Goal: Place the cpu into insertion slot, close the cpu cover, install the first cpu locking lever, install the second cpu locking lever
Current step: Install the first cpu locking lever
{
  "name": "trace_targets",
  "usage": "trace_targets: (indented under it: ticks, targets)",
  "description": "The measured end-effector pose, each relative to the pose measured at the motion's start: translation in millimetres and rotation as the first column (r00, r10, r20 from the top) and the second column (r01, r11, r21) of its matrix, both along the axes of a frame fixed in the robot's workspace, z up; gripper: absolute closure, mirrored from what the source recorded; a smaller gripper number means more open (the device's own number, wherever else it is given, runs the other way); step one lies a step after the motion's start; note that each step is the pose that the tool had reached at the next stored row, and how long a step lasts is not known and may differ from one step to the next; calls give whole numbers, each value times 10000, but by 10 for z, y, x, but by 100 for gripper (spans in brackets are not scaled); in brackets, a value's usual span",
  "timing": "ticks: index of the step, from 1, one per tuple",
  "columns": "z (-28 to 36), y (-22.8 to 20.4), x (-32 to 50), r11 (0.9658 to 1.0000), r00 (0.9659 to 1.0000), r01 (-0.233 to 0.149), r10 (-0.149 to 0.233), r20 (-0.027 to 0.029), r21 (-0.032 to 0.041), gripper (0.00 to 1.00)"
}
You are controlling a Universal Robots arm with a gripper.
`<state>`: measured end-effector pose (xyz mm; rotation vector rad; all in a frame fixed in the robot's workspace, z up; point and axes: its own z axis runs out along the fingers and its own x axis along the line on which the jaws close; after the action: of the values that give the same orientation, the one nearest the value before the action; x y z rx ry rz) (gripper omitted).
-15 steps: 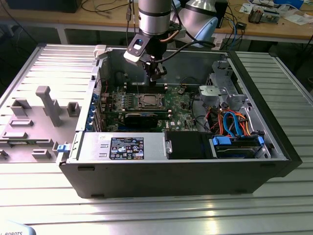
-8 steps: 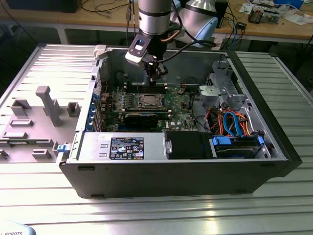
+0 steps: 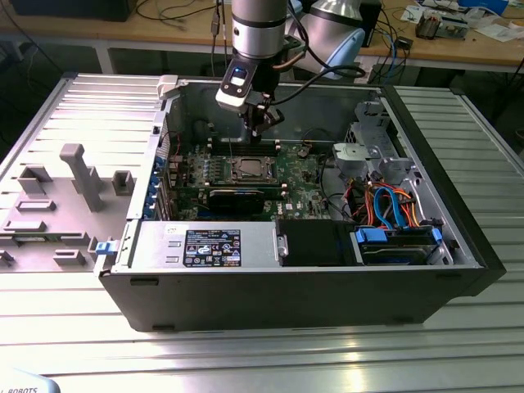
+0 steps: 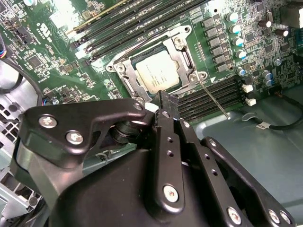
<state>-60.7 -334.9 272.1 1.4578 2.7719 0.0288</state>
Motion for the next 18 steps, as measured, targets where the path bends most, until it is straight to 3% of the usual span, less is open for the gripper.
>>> trace_targets:
  ticks: [18]
  targets:
    - [0, 0, 0, 9998, 9998, -185, 185, 0, 0, 89]
